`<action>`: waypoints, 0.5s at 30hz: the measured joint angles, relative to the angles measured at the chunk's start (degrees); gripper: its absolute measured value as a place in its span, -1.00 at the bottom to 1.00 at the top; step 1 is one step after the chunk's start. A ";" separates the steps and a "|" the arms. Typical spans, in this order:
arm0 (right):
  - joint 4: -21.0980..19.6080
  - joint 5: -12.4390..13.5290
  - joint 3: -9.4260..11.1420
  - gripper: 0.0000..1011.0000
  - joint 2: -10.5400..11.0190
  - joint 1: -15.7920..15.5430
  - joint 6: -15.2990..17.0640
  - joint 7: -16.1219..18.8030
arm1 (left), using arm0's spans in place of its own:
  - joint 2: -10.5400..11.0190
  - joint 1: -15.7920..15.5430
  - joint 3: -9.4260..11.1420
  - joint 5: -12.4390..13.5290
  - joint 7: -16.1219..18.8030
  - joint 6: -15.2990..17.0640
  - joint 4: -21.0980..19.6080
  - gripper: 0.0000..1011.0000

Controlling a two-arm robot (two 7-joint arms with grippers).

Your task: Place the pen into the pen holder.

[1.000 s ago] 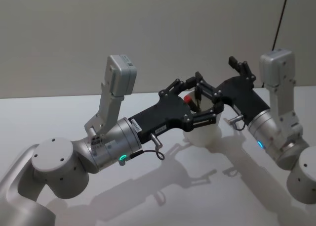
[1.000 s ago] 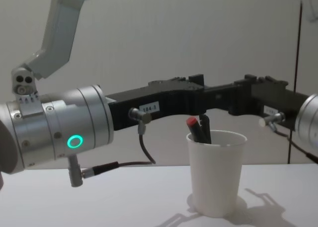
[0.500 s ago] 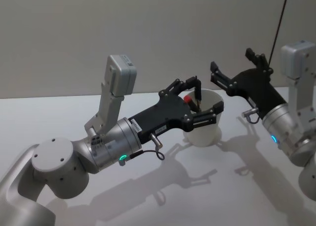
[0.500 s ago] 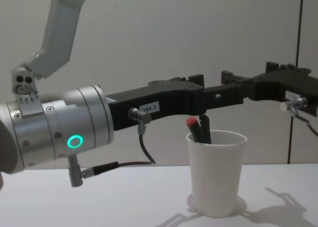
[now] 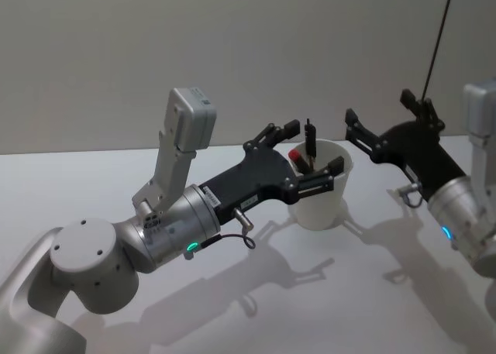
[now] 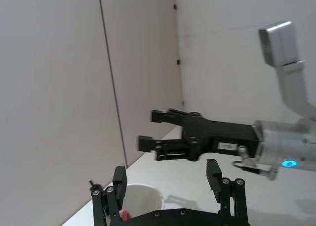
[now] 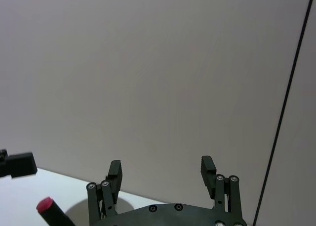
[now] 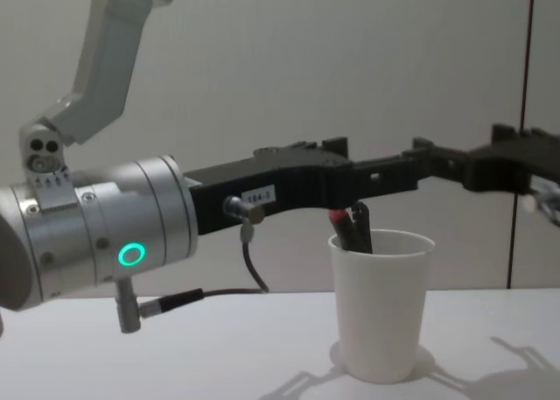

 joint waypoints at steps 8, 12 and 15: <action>-2.37 1.42 2.64 0.98 1.07 -4.47 0.75 0.98 | 0.74 0.33 0.72 2.00 5.46 -0.35 -0.28 0.98; -3.80 2.32 4.25 0.98 1.73 -7.19 1.19 1.57 | 1.17 0.54 1.15 3.20 8.90 -0.56 -0.43 0.98; -4.53 2.77 5.06 0.98 2.08 -8.60 1.39 1.86 | 1.49 0.68 1.43 4.07 11.23 -0.68 -0.56 0.98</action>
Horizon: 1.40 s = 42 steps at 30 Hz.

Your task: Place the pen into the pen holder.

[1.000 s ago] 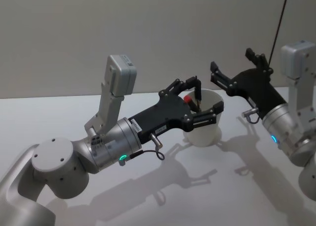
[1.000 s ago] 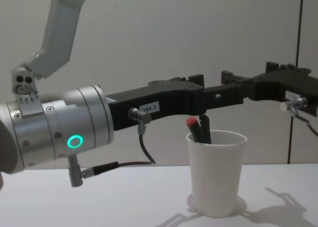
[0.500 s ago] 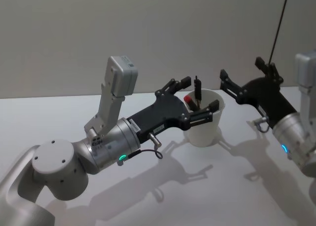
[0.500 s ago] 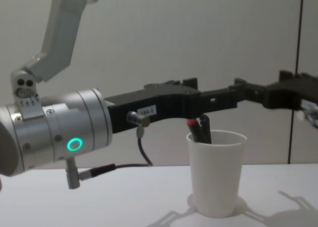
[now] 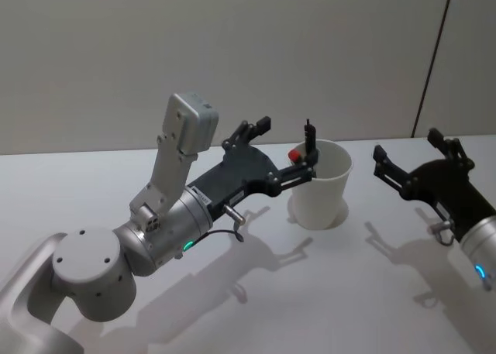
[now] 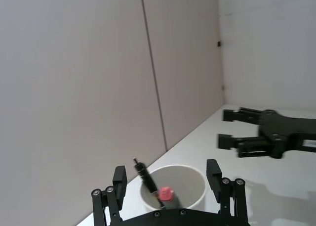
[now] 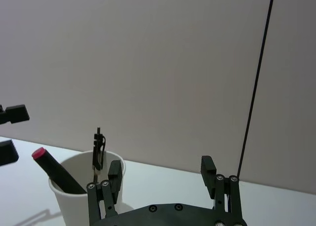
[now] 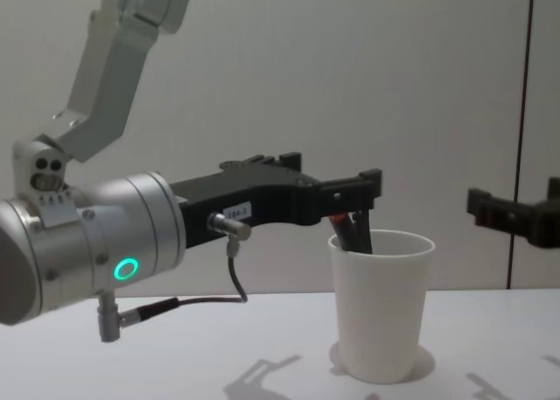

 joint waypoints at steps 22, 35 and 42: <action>-0.67 0.40 0.76 0.98 0.30 -1.32 0.21 0.31 | 2.20 1.02 2.04 5.99 16.53 -1.11 -0.75 0.98; -0.67 0.40 0.76 0.98 0.30 -1.32 0.18 0.31 | 2.96 1.37 2.74 8.09 22.26 -1.48 -0.98 0.98; -0.66 0.40 0.76 0.98 0.30 -1.32 0.17 0.31 | 2.97 1.38 2.75 8.12 22.37 -1.48 -0.98 0.98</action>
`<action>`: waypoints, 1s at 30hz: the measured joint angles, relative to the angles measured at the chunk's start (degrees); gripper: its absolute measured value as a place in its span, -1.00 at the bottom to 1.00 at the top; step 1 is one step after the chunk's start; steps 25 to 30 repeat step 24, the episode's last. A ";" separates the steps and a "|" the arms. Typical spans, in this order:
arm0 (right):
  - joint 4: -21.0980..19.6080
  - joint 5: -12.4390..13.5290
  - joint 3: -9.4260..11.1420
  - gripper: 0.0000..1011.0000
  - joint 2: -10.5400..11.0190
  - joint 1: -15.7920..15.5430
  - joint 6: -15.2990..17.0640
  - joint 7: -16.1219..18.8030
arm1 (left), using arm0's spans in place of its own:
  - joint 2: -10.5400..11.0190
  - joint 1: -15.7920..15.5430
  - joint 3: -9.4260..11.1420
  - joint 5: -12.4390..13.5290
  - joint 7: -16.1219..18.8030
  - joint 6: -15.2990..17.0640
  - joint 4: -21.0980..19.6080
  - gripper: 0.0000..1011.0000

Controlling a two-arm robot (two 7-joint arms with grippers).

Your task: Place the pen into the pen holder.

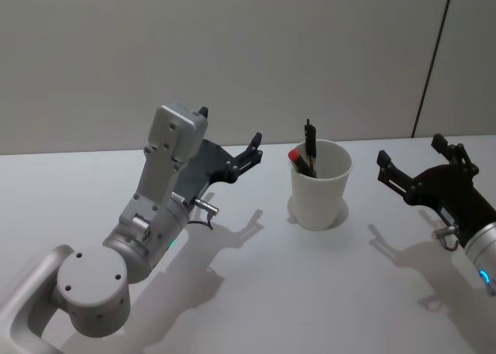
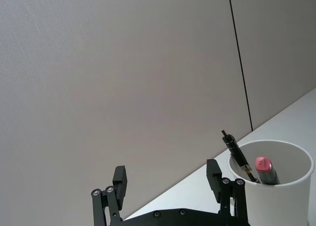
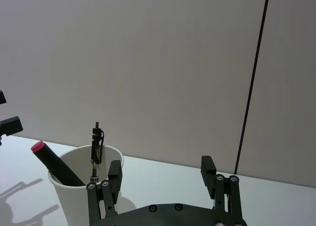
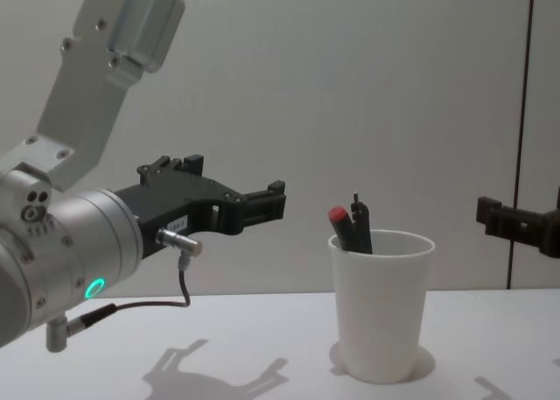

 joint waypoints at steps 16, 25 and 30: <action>0.00 0.00 0.00 0.98 0.00 0.00 0.00 0.00 | -0.03 -0.03 -0.04 -0.01 0.02 0.02 0.02 0.98; 0.00 0.00 0.00 0.98 0.00 0.00 0.00 0.00 | -0.03 -0.03 -0.04 -0.03 0.02 0.05 0.04 0.98; 0.00 0.00 0.00 0.98 0.00 0.00 0.00 0.00 | -0.03 -0.03 -0.04 -0.03 0.02 0.05 0.04 0.98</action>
